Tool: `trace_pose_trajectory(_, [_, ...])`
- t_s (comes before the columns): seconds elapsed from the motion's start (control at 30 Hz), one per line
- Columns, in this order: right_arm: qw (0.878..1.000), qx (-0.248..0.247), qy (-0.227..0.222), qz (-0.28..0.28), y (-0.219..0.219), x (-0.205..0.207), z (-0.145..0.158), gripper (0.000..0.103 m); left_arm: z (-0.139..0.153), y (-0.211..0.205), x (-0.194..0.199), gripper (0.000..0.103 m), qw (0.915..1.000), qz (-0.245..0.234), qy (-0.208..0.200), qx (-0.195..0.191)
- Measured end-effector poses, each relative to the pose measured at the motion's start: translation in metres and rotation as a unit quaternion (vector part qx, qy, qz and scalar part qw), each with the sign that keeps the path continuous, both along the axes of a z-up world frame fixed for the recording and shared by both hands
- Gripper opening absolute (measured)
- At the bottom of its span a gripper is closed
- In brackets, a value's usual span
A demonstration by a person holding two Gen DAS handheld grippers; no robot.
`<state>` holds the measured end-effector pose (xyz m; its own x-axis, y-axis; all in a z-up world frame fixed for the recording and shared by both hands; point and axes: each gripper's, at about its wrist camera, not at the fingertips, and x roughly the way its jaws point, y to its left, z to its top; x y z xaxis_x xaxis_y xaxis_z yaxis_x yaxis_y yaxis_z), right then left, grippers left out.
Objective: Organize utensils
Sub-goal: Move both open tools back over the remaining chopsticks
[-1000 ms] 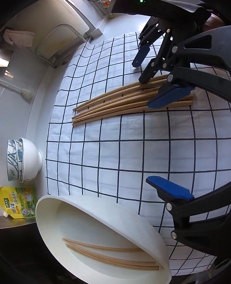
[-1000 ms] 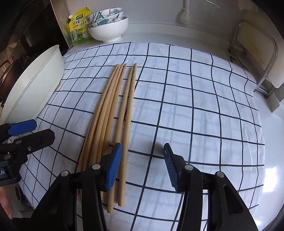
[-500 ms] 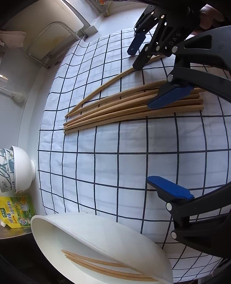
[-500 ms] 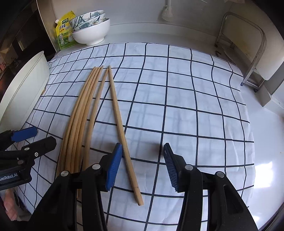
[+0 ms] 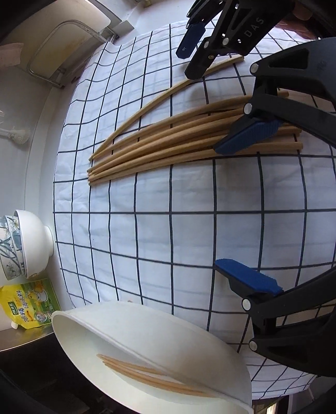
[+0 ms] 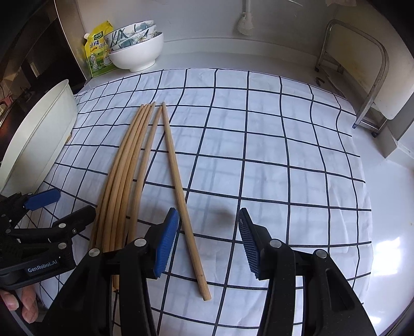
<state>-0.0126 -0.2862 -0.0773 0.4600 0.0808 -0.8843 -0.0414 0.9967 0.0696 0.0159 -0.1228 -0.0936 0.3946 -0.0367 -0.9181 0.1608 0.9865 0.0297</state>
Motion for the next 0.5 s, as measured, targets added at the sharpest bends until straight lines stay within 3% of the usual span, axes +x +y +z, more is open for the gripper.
trace_pose_trajectory(0.07, [1.000,0.001,0.002,-0.001,0.000,0.000,-0.001,0.047,-0.003,0.002,0.001,0.080,0.9999,0.005,0.007,0.012])
trace_pose_trajectory(0.23, [1.000,0.003,0.000,0.004,0.000,0.002,-0.001,0.047,0.004,0.014,-0.001,0.077,0.9997,0.019,-0.002,-0.012])
trace_pose_trajectory(0.4, [1.000,0.008,-0.002,0.005,-0.002,0.003,0.001,0.047,0.011,0.009,-0.001,0.077,0.9992,0.002,-0.004,-0.040])
trace_pose_trajectory(0.5, [1.000,0.007,-0.002,0.007,-0.001,0.002,0.001,0.047,0.005,0.003,-0.002,0.077,0.9995,-0.007,0.006,-0.032])
